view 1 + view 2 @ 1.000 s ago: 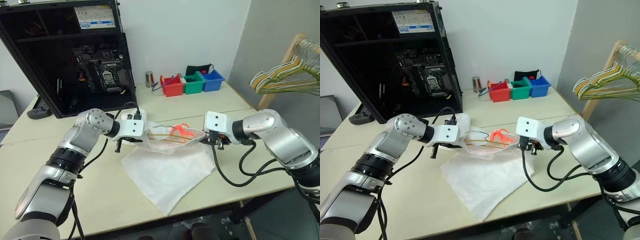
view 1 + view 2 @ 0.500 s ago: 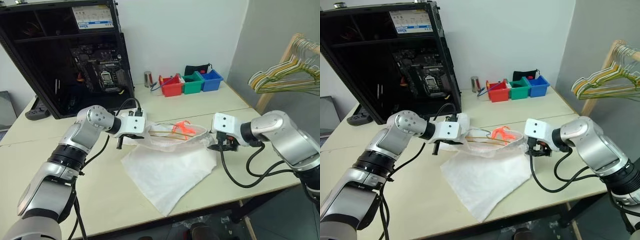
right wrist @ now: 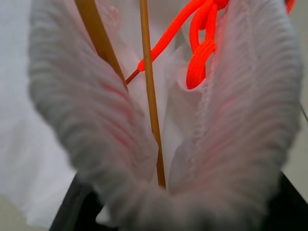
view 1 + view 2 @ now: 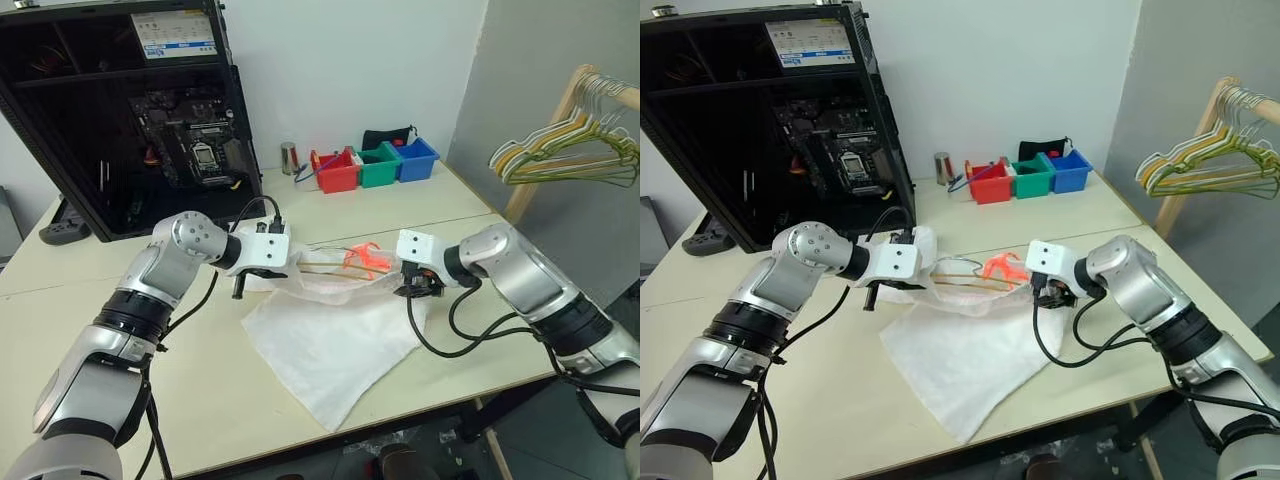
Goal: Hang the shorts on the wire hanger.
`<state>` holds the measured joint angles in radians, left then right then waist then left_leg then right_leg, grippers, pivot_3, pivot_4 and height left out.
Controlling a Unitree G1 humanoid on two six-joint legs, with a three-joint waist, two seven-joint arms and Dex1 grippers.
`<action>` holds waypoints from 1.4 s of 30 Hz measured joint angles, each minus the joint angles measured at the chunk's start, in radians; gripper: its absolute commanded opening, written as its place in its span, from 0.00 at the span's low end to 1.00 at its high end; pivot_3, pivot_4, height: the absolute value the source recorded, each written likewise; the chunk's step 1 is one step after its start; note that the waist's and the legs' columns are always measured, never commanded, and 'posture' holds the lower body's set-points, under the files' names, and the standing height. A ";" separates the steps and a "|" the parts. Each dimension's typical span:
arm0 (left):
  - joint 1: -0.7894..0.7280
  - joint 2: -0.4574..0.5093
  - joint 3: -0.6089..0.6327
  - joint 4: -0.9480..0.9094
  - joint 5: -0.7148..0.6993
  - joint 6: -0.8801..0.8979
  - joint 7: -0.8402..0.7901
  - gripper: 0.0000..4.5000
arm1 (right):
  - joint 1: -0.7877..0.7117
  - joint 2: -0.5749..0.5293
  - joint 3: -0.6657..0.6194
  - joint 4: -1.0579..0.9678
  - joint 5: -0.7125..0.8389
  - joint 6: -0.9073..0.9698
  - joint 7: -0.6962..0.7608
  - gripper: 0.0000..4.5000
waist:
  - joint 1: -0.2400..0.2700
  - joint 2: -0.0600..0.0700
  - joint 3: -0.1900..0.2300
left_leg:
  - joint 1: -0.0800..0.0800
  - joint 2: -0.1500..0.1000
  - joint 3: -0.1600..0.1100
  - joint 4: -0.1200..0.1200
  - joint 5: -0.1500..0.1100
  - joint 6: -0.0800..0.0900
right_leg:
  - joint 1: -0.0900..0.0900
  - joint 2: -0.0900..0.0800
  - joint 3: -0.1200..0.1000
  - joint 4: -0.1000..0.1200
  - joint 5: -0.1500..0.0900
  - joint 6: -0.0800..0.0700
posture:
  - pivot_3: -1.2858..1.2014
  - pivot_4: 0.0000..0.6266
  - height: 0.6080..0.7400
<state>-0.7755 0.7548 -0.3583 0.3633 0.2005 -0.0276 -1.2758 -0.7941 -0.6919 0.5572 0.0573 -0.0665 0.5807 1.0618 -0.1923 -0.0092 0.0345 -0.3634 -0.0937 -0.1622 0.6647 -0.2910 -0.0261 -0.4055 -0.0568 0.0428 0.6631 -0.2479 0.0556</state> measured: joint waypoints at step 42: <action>-0.104 0.071 0.228 0.010 -0.367 0.163 -0.233 1.00 | 0.197 -0.059 -0.173 -0.114 -0.072 0.064 0.028 0.00 | 0.015 0.000 0.000 | 0.000 0.000 -0.001 0.001 0.000 0.000 | 0.000 0.000 0.000 0.000 0.000 0.000 | 0.45 0.00 1.00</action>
<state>-0.8792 0.8261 -0.1300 0.3732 -0.1664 0.1356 -1.5092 -0.5969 -0.7508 0.3844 -0.0567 -0.1384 0.6452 1.0900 -0.1772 -0.0093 0.0345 -0.3639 -0.0941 -0.1630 0.6658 -0.2911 -0.0259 -0.4050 -0.0566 0.0426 0.6630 -0.2480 0.0557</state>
